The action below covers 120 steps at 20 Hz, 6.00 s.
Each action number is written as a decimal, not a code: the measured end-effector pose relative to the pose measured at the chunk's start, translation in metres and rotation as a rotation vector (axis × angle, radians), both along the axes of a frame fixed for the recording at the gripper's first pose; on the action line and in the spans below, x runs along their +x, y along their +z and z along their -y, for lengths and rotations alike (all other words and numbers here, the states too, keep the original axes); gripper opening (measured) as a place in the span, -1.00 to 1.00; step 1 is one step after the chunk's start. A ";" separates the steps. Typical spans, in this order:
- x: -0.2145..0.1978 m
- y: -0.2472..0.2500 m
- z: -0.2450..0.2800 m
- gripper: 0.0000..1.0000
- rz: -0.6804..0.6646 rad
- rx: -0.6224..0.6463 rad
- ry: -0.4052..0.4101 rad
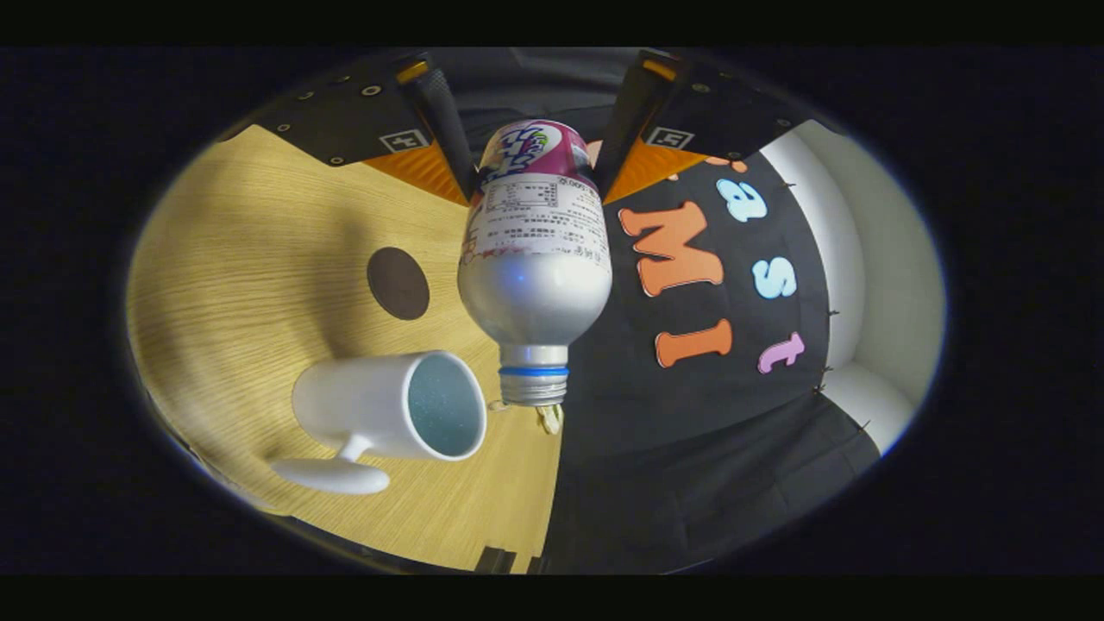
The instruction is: Take the bottle from table, then pour the juice into the cup, finally place the bottle on the coaster
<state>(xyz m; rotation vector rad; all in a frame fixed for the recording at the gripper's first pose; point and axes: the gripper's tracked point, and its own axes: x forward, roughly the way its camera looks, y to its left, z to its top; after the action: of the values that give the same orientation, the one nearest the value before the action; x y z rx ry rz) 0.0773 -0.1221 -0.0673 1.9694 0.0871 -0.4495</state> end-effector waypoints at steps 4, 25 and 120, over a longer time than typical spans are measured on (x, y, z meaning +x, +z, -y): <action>0.001 0.001 0.001 0.52 0.005 0.018 -0.007; 0.001 0.004 0.001 0.52 0.024 0.094 -0.026; -0.002 -0.013 0.022 0.51 -0.134 -0.284 0.073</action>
<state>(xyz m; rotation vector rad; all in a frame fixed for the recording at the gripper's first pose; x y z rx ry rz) 0.0752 -0.1437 -0.0803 1.6519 0.1702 -0.5162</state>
